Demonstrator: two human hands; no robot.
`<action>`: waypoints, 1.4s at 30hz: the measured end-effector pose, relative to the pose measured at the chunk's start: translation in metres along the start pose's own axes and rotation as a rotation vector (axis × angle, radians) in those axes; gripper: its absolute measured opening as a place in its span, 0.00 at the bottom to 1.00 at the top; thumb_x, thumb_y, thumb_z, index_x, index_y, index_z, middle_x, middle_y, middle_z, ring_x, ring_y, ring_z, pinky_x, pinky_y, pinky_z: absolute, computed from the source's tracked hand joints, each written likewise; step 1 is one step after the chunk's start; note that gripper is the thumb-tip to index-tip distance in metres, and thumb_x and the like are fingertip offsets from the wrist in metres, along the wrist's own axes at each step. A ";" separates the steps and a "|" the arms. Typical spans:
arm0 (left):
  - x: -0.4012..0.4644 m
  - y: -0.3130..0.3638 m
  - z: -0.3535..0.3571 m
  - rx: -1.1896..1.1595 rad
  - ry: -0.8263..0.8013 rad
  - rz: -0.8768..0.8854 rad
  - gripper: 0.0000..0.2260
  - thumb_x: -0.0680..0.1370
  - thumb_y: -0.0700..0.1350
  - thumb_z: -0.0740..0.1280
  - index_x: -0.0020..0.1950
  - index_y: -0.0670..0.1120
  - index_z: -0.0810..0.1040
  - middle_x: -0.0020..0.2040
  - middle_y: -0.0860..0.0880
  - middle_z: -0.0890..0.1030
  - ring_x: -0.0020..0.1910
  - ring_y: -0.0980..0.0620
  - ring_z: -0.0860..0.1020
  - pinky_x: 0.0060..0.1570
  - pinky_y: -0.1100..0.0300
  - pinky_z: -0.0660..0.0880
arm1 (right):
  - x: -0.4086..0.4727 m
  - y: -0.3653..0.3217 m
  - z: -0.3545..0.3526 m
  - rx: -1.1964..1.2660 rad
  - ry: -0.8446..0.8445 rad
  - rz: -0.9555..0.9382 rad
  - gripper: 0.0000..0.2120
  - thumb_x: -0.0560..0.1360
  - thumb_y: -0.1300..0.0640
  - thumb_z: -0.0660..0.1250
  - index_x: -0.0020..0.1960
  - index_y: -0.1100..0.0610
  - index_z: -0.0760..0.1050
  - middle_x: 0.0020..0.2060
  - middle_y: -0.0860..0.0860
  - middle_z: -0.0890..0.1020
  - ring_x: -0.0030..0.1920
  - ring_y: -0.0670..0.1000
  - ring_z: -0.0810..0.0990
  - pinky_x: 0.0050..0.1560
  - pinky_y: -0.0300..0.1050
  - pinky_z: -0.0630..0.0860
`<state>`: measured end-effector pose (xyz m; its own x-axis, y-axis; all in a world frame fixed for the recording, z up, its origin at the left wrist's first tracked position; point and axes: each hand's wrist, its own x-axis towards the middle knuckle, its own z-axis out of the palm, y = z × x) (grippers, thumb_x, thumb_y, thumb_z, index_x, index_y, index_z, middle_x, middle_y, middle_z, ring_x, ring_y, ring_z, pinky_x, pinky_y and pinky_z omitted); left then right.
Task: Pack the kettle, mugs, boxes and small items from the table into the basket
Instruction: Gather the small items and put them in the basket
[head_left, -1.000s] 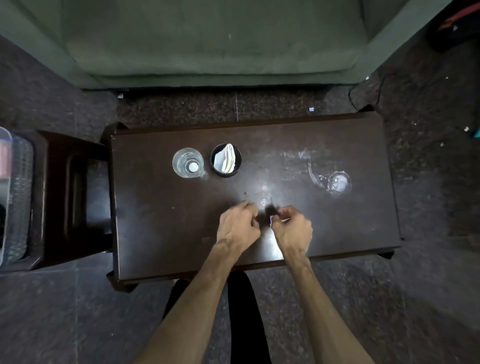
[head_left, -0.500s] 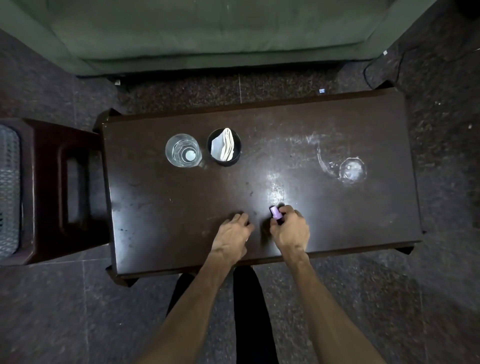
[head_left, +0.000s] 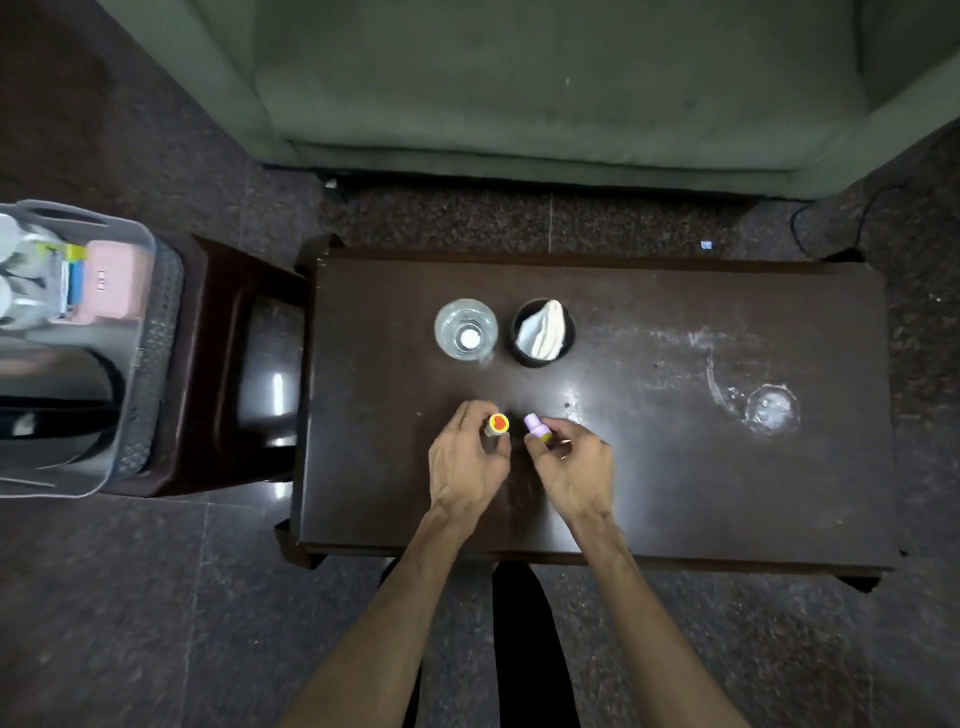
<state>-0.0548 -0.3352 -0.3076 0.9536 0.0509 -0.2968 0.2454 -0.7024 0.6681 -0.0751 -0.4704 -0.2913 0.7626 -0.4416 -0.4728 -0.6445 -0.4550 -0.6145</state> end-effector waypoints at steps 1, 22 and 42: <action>0.006 -0.004 -0.014 -0.012 0.037 0.008 0.11 0.73 0.43 0.73 0.52 0.52 0.78 0.50 0.56 0.82 0.45 0.50 0.83 0.46 0.50 0.81 | -0.002 -0.015 0.009 0.015 -0.014 -0.042 0.12 0.76 0.41 0.72 0.52 0.47 0.86 0.39 0.49 0.87 0.42 0.54 0.85 0.46 0.52 0.83; 0.120 -0.121 -0.322 -0.088 0.705 -0.171 0.11 0.73 0.39 0.73 0.54 0.43 0.78 0.52 0.44 0.81 0.51 0.39 0.81 0.50 0.47 0.74 | -0.055 -0.344 0.214 0.001 -0.260 -0.485 0.11 0.70 0.46 0.75 0.50 0.48 0.83 0.37 0.45 0.86 0.40 0.51 0.86 0.48 0.52 0.83; 0.198 -0.173 -0.415 0.058 0.385 -0.587 0.24 0.74 0.50 0.76 0.67 0.42 0.78 0.66 0.41 0.78 0.66 0.39 0.78 0.63 0.48 0.74 | -0.036 -0.432 0.321 -0.203 -0.390 -0.651 0.15 0.71 0.55 0.74 0.57 0.49 0.84 0.47 0.50 0.88 0.50 0.56 0.86 0.56 0.50 0.81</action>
<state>0.1637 0.0915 -0.1986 0.6627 0.6732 -0.3280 0.7392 -0.5178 0.4307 0.1942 -0.0092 -0.2116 0.9308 0.2487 -0.2680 -0.0303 -0.6781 -0.7344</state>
